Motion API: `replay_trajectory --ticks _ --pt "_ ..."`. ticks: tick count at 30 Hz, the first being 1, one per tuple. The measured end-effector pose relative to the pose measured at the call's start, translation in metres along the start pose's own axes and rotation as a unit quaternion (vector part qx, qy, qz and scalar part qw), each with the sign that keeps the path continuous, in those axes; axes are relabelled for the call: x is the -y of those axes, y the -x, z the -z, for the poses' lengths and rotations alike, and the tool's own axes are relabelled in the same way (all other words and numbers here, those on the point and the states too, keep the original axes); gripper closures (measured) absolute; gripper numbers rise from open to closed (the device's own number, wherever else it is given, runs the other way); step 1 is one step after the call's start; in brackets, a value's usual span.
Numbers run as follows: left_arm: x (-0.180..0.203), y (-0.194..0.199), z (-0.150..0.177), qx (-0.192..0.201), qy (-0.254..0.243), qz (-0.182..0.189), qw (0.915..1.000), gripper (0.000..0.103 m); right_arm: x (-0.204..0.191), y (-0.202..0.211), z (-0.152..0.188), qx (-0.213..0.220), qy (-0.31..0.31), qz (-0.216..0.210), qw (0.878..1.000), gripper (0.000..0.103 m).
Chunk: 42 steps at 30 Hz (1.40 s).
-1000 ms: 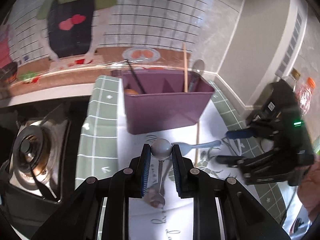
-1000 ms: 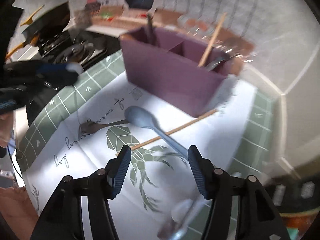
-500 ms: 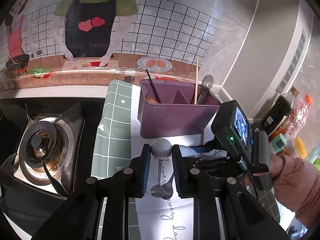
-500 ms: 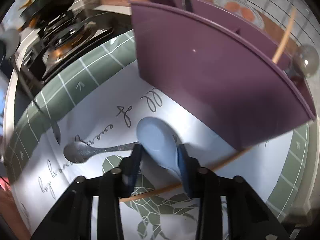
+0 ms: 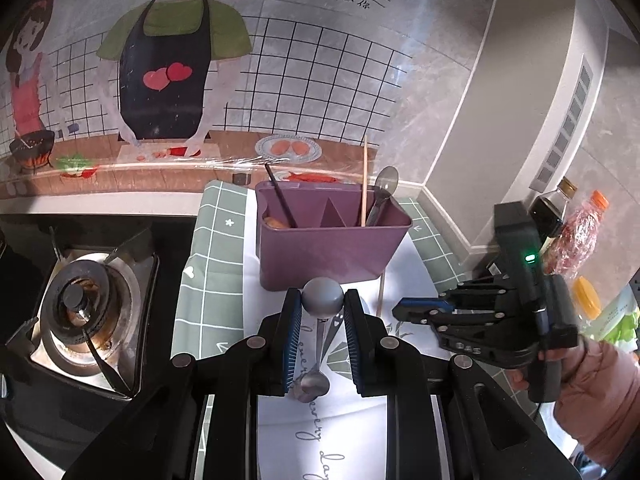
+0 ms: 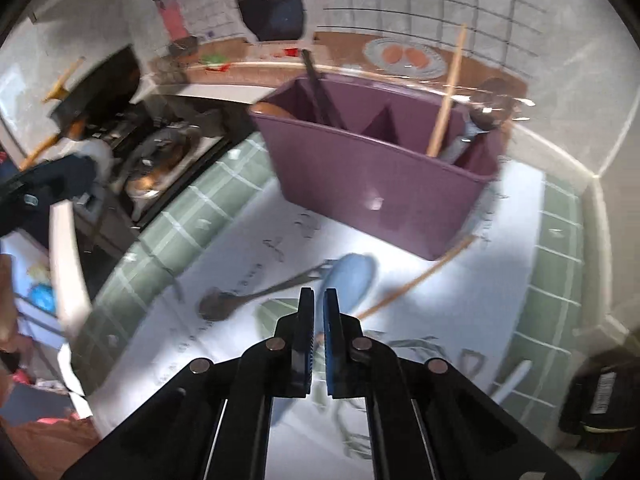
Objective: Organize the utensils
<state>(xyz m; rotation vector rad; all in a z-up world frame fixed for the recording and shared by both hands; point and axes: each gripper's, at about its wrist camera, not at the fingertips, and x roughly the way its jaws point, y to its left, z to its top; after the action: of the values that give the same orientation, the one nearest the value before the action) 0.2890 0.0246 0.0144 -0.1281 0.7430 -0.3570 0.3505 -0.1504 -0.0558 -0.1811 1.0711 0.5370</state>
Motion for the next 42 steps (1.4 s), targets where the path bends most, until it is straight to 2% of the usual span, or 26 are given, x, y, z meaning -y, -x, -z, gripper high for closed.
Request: replay_trajectory --ticks 2,3,4,8,12,13,15,17,24,30,35,39,42 --pt "0.0 0.002 0.0 0.003 0.002 -0.001 1.0 0.081 0.007 -0.008 0.002 -0.006 -0.015 0.014 1.0 0.072" --pt "-0.001 0.003 0.0 0.004 0.003 -0.002 1.0 0.081 0.012 -0.012 0.005 -0.006 -0.03 0.017 0.999 0.055" --pt "-0.001 0.004 0.0 0.005 0.005 -0.004 1.0 0.081 0.015 -0.018 0.006 -0.004 -0.048 0.022 0.999 0.047" --pt "-0.002 0.005 0.001 0.006 0.005 -0.008 0.9999 0.081 0.013 -0.047 0.003 -0.01 -0.081 0.044 0.996 0.047" --pt "-0.001 0.004 0.001 0.007 0.003 -0.011 0.9999 0.081 0.003 -0.072 -0.003 -0.023 -0.081 0.078 0.993 0.047" --pt "-0.002 0.005 0.0 0.007 0.002 -0.012 0.9999 0.081 0.0 -0.076 -0.003 -0.024 -0.077 0.082 0.993 0.058" --pt "-0.001 0.005 0.0 0.007 0.003 -0.011 0.9999 0.081 -0.004 -0.079 -0.002 -0.027 -0.066 0.087 0.994 0.071" --pt "0.0 0.006 -0.001 0.01 0.004 -0.01 0.9999 0.081 -0.006 -0.072 -0.002 -0.03 -0.063 0.054 0.996 0.071" --pt "0.009 0.016 -0.007 0.025 0.001 -0.007 0.9997 0.081 0.0 0.001 0.003 0.041 -0.062 0.032 0.997 0.071" --pt "0.025 0.037 -0.035 0.061 -0.016 0.004 0.998 0.081 -0.002 0.079 -0.01 0.125 -0.054 0.046 0.99 0.071" --pt "0.039 0.059 -0.084 0.118 -0.039 0.013 0.9921 0.081 0.003 0.169 -0.054 0.234 -0.048 0.062 0.969 0.071" --pt "0.05 0.065 -0.129 0.163 -0.062 0.014 0.9846 0.081 0.003 0.213 -0.091 0.297 -0.043 0.097 0.949 0.071" --pt "0.05 0.052 -0.154 0.174 -0.062 0.025 0.9826 0.081 0.01 0.223 -0.116 0.316 -0.042 0.127 0.939 0.071"
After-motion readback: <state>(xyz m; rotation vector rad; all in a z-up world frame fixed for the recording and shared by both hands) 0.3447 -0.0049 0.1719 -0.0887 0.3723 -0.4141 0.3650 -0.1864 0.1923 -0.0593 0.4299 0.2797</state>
